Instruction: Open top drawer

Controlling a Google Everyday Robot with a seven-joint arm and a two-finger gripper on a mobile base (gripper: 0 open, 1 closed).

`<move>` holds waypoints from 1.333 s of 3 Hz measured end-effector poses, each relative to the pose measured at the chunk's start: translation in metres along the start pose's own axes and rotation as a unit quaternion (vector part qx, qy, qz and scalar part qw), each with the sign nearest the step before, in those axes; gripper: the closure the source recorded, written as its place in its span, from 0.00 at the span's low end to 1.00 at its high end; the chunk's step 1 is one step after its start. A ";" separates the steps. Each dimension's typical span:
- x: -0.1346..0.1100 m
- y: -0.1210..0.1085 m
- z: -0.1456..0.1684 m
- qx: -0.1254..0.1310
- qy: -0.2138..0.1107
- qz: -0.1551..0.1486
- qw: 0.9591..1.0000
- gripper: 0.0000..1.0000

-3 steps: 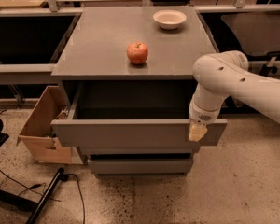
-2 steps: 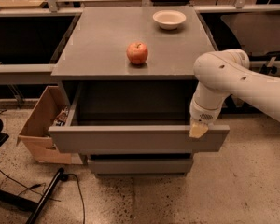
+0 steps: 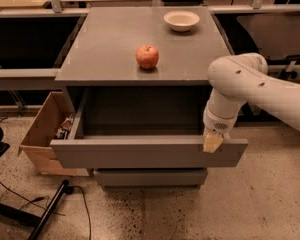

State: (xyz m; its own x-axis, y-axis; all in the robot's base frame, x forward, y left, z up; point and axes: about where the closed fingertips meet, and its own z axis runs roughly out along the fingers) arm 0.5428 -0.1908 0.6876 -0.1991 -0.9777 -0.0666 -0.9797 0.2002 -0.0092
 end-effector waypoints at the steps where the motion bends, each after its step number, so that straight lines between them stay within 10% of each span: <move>1: 0.002 0.004 0.000 -0.003 0.000 0.000 1.000 1.00; 4: 0.012 0.080 -0.021 -0.060 -0.002 0.000 0.998 1.00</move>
Offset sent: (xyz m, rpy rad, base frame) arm -0.3145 -0.0648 0.0173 -0.1027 0.3961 -0.1608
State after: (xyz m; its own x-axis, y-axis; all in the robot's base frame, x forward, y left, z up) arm 0.4613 -0.1880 0.7074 -0.1992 -0.9774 -0.0706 -0.9754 0.1908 0.1104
